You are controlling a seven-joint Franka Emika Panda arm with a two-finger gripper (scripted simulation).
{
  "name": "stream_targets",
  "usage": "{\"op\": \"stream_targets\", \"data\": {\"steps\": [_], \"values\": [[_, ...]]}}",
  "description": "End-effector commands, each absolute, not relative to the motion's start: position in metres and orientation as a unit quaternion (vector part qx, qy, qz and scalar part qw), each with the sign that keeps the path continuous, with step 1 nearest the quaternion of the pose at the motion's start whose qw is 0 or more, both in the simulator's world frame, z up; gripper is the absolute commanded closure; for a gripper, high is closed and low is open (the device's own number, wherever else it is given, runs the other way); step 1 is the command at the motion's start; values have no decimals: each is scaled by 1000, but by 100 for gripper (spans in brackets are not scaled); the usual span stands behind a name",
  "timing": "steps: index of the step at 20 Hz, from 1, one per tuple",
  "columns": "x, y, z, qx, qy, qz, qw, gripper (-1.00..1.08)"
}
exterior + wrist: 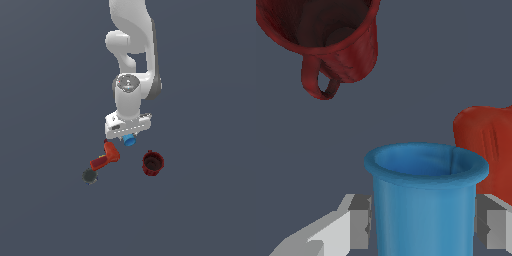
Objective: Pick up a designated object from a clutter of objects.
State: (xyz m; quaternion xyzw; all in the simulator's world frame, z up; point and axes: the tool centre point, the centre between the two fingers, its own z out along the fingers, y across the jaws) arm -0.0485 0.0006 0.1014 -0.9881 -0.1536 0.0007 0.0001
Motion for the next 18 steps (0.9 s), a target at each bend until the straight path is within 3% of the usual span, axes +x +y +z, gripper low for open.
{"op": "stream_targets", "data": {"steps": [1, 18], "values": [[-43, -1, 123, -988, -154, 0, 0, 108], [-2, -10, 285, -988, -154, 0, 0, 108]]}}
